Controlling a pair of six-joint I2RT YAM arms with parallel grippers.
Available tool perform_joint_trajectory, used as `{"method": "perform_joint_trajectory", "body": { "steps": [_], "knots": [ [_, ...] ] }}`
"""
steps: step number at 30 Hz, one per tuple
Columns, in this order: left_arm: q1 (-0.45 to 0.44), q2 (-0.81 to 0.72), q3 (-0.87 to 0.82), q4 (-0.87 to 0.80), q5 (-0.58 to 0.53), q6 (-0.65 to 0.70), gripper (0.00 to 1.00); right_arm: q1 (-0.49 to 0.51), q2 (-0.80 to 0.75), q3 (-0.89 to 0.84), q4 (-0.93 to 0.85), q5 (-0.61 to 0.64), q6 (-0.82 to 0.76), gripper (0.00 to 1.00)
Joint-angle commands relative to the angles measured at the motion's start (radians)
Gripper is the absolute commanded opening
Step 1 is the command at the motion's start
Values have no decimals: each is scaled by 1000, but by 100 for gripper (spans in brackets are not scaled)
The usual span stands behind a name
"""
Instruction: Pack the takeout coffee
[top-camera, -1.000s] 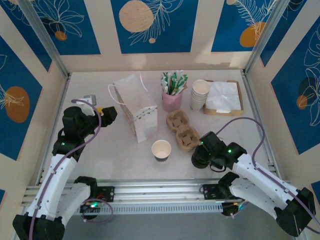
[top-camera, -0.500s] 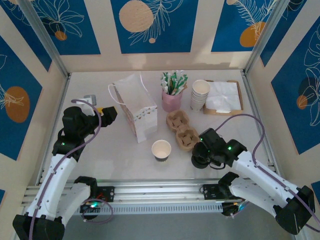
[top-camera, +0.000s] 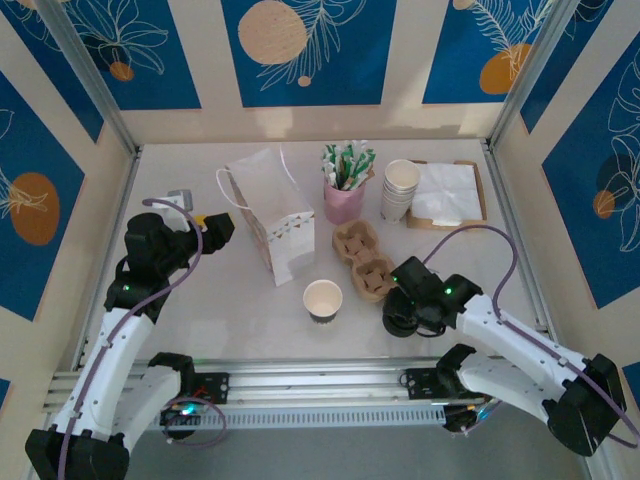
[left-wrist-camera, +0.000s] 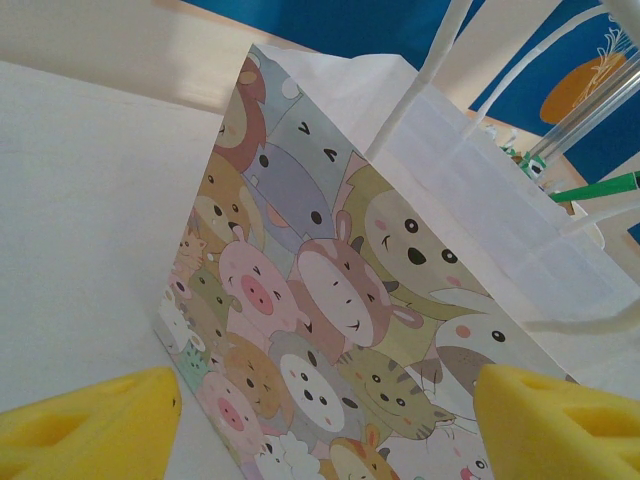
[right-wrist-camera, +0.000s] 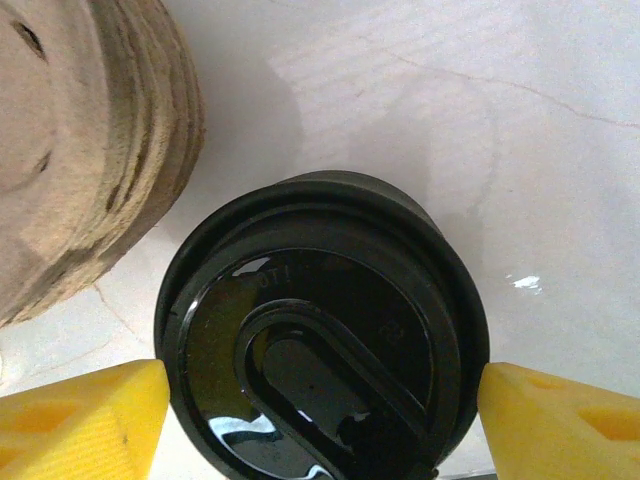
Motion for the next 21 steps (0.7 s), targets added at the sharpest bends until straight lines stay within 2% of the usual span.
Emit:
{"method": "perform_joint_trajectory", "body": {
  "steps": [1, 9, 21],
  "knots": [
    [-3, -3, -9, 0, -8, 12, 77, 9, 13, 34, -7, 25, -9, 81],
    [-3, -1, -9, 1, -6, 12, 77, 37, 34, 56, -6, 46, -12, 78],
    [-3, 1, -9, 2, -1, 10, 77, 65, 102, 83, -26, 86, -12, 79]
  ]
}}
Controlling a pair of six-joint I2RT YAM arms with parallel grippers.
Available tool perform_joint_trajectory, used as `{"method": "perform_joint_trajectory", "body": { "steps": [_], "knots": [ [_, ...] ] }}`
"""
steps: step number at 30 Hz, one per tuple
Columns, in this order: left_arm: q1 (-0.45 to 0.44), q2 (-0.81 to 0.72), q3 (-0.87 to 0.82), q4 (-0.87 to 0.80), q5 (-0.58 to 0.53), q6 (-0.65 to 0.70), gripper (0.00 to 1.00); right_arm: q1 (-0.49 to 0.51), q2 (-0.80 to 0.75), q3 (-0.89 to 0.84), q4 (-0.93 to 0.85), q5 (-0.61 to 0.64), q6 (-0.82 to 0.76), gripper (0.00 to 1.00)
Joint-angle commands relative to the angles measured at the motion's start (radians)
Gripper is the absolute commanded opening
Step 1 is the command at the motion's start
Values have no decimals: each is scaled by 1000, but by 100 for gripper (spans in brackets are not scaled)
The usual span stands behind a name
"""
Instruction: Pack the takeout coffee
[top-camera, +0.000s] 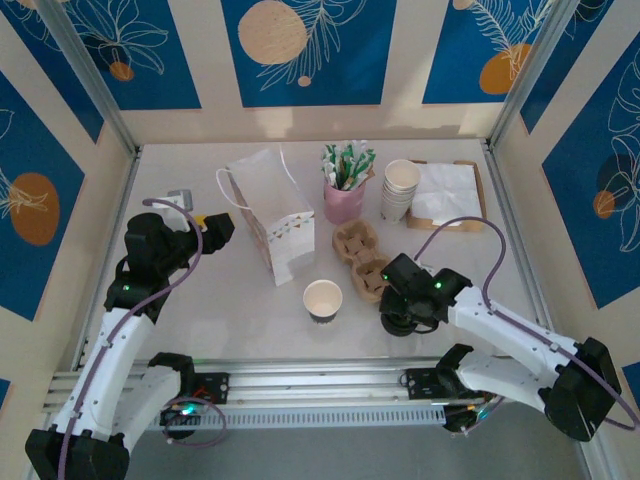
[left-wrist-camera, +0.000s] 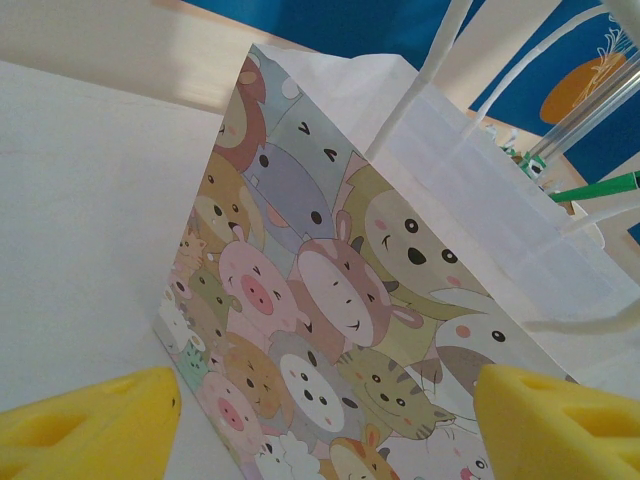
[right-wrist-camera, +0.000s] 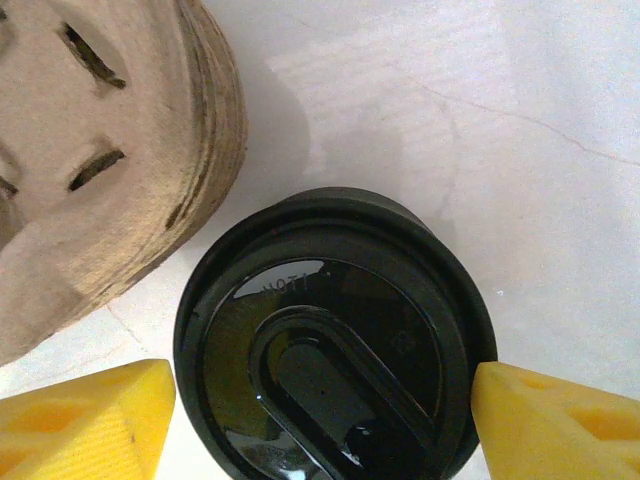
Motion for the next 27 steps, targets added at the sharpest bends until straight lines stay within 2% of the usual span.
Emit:
{"method": "perform_joint_trajectory", "body": {
  "steps": [1, 11, 17, 27],
  "knots": [
    [-2, 1, -9, 2, -1, 11, 77, 14, 19, 37, -30, 35, -3, 79],
    [-3, -3, -7, 0, -2, 10, 77, 48, 82, 51, -33, 56, 7, 81],
    [-2, -5, -7, 1, -2, 10, 77, 56, 100, 49, -42, 72, 23, 79],
    [-3, -4, -7, 1, 1, 9, 77, 59, 21, 50, -45, 82, 34, 73]
  ]
}}
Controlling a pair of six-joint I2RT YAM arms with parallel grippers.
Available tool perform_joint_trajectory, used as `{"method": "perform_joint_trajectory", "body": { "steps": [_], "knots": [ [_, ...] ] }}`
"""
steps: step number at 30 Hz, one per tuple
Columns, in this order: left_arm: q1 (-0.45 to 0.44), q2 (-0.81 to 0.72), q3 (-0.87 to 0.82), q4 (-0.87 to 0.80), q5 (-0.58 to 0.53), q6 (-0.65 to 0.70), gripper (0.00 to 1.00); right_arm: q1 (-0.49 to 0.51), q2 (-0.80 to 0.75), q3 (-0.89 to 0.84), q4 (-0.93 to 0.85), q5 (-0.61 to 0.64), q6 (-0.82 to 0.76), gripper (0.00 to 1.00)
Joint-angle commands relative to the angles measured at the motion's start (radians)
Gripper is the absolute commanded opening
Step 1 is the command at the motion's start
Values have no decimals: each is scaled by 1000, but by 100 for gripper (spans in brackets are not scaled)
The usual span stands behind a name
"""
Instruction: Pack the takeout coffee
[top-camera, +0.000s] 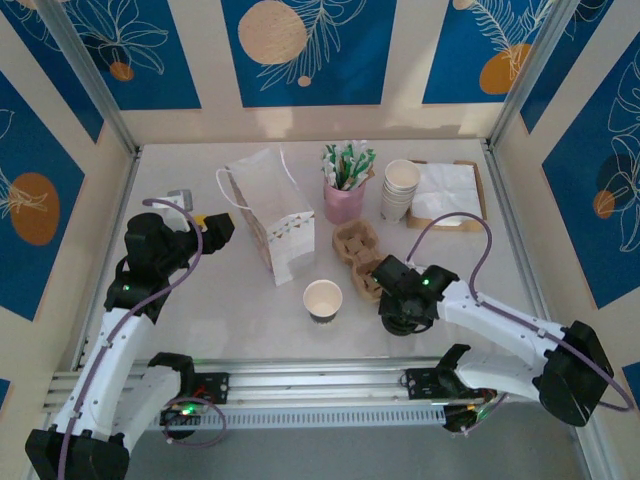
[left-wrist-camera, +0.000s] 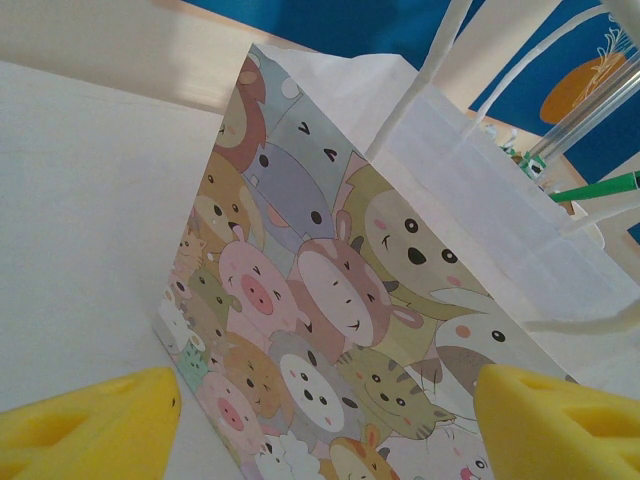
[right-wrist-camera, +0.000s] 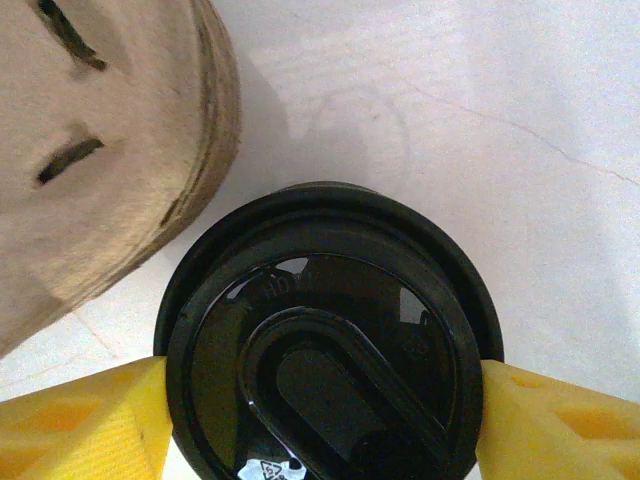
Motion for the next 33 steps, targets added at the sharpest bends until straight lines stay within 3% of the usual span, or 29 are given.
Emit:
{"method": "perform_joint_trajectory", "body": {
  "steps": [1, 11, 20, 25, 33],
  "knots": [
    [-3, -4, -7, 0, 1, 9, 77, 5, -52, 25, -25, 25, 26, 73],
    [-3, -3, -7, 2, 2, 7, 77, -19, -155, 18, -45, 7, 16, 72],
    [-3, -4, -7, 2, -1, 9, 77, 11, -205, 136, -93, -17, -114, 72],
    [-3, -6, -7, 1, -2, 10, 77, 101, -135, 229, -95, -2, -140, 70],
    [-3, -7, -7, -1, -5, 12, 77, 328, 97, 424, -57, 52, -192, 70]
  ]
}}
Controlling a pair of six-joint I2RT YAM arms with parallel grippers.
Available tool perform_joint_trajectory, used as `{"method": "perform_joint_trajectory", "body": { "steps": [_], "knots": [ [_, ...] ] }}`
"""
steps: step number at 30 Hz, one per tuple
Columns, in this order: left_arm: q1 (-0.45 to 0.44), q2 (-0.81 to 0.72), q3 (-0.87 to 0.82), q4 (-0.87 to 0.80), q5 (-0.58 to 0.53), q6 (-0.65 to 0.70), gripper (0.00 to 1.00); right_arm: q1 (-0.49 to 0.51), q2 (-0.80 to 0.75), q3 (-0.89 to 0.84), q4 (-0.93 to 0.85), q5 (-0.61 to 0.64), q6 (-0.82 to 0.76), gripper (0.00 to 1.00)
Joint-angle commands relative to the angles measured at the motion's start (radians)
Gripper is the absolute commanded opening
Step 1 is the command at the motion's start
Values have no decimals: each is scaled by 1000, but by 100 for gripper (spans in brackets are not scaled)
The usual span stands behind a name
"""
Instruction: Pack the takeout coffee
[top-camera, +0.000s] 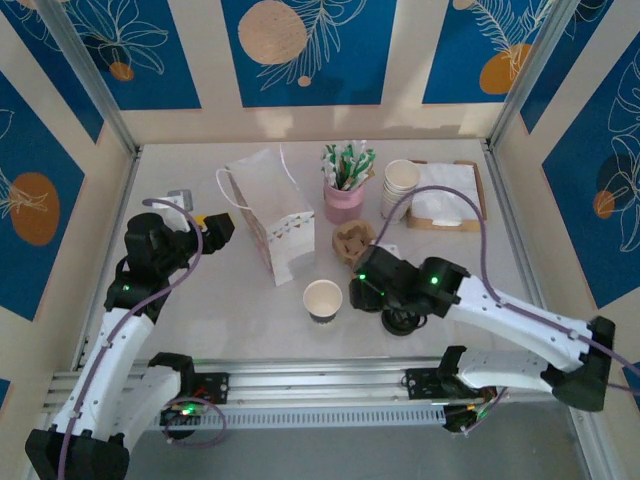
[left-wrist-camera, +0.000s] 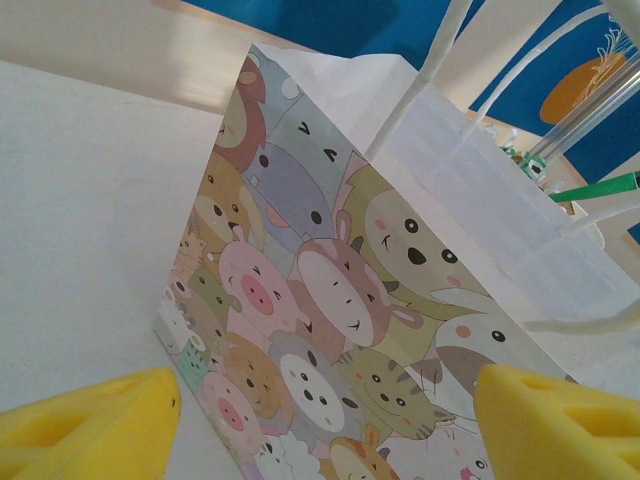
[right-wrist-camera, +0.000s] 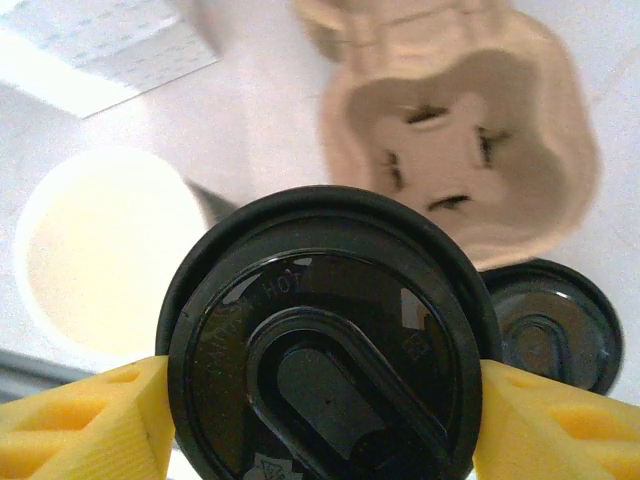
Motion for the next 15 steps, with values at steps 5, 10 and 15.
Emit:
{"method": "perform_joint_trajectory", "body": {
  "steps": [5, 10, 15],
  "knots": [
    [-3, -10, -7, 0, -4, 12, 77, 104, 197, 145, 13, 29, -64, 70],
    [-2, -12, -7, 0, -1, 10, 77, 120, 308, 201, 18, 5, -73, 71],
    [-3, -12, -7, 0, 1, 9, 77, 129, 380, 232, 21, -3, -75, 71]
  ]
}}
